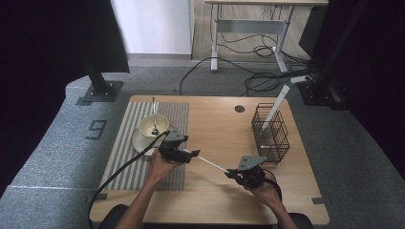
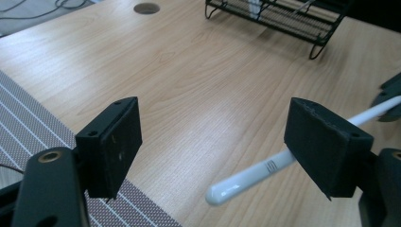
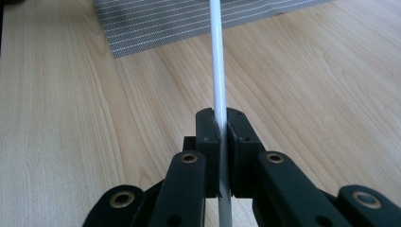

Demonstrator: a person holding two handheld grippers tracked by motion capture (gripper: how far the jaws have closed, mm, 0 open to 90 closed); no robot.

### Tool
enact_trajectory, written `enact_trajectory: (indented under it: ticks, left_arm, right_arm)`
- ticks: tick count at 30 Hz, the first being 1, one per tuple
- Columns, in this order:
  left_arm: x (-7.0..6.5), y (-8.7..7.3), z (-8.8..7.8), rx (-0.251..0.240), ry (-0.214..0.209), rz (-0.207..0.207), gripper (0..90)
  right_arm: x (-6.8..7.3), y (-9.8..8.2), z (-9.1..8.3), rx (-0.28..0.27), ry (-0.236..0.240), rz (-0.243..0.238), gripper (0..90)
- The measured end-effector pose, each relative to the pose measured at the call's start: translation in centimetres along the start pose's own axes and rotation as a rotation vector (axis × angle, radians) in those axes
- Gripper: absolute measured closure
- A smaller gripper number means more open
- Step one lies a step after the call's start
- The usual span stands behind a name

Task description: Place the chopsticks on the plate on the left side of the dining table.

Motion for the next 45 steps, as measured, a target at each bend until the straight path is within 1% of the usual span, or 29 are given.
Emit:
enact_trajectory:
  ticks: [2, 4, 6, 7, 9, 12, 17, 18, 19, 20, 22, 24, 28, 29, 33, 39, 42, 45]
  left_arm:
    - [0.1, 0.1, -0.2, 0.004, -0.034, -0.004, 17.4]
    - [0.0, 0.0, -0.3, 0.022, -0.06, 0.008, 14.7]
    - [-0.2, -0.3, -0.1, 0.047, -0.099, 0.036, 12.8]
    - [-0.4, -0.5, 0.0, 0.059, -0.112, 0.048, 12.1]
    - [-0.8, -0.8, 0.3, 0.076, -0.123, 0.084, 13.4]
    - [-1.7, -1.1, 0.4, 0.087, -0.125, 0.147, 16.6]
    - [-2.9, -1.1, 0.5, 0.113, -0.132, 0.258, 23.8]
    - [-3.1, -1.1, 0.5, 0.111, -0.137, 0.278, 26.3]
    - [-3.2, -1.1, 0.5, 0.107, -0.138, 0.29, 29.3]
    - [-3.3, -1.1, 0.5, 0.112, -0.134, 0.306, 31.4]
    - [-3.6, -1.3, 0.5, 0.127, -0.142, 0.335, 35.4]
    - [-3.9, -1.5, 0.5, 0.142, -0.129, 0.385, 39.8]
    - [-4.3, -1.7, 0.5, 0.15, -0.119, 0.442, 48.4]
    - [-4.4, -1.8, 0.4, 0.15, -0.12, 0.453, 52.5]
    - [-4.5, -1.9, 0.4, 0.16, -0.12, 0.491, 63.2]
    - [-4.4, -1.9, 0.3, 0.191, -0.139, 0.522, 68.1]
    - [-4.4, -1.9, 0.2, 0.206, -0.166, 0.537, 70.7]
    - [-4.4, -1.9, 0.1, 0.224, -0.215, 0.538, 74.2]
  right_arm:
    - [-0.2, -0.1, -0.1, 0.005, 0.003, 0.005, 84.6]
    - [-0.4, -0.2, -0.2, 0.014, 0.012, 0.013, 84.7]
    - [-0.5, -0.3, -0.2, 0.025, 0.021, 0.018, 84.7]
    - [-0.5, -0.4, -0.2, 0.032, 0.026, 0.019, 84.6]
    - [-0.6, -0.5, -0.3, 0.042, 0.037, 0.025, 84.6]
    - [-0.8, -0.4, -0.4, 0.06, 0.053, 0.025, 84.7]
    - [-0.8, 0.0, -0.5, 0.093, 0.084, 0.013, 84.6]
    - [-0.7, 0.1, -0.5, 0.1, 0.089, 0.01, 84.6]
    - [-0.7, 0.2, -0.5, 0.105, 0.094, 0.004, 84.6]
    - [-0.6, 0.3, -0.5, 0.11, 0.098, -0.002, 84.6]
    - [-0.5, 0.6, -0.5, 0.119, 0.105, -0.007, 84.6]
    - [-0.5, 0.7, -0.4, 0.129, 0.109, -0.018, 84.6]
    - [-0.4, 1.0, -0.3, 0.146, 0.118, -0.027, 84.6]
    - [-0.4, 1.1, -0.2, 0.149, 0.121, -0.031, 84.6]
    - [-0.3, 1.3, -0.1, 0.157, 0.127, -0.041, 84.5]
    - [-0.3, 1.4, 0.1, 0.169, 0.133, -0.049, 84.3]
    - [-0.4, 1.4, 0.1, 0.169, 0.134, -0.053, 83.4]
    - [-0.6, 1.3, 0.1, 0.167, 0.127, -0.049, 81.2]
Point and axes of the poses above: each handheld gripper's, and its own axes: z roughly forward along the jaws, y roughly out of its top, x roughly to its left, the point moved 1 cm from there along z, roughly forward along the jaws, and after that the axes turned 12 degrees about y, right-handed, at the moved point
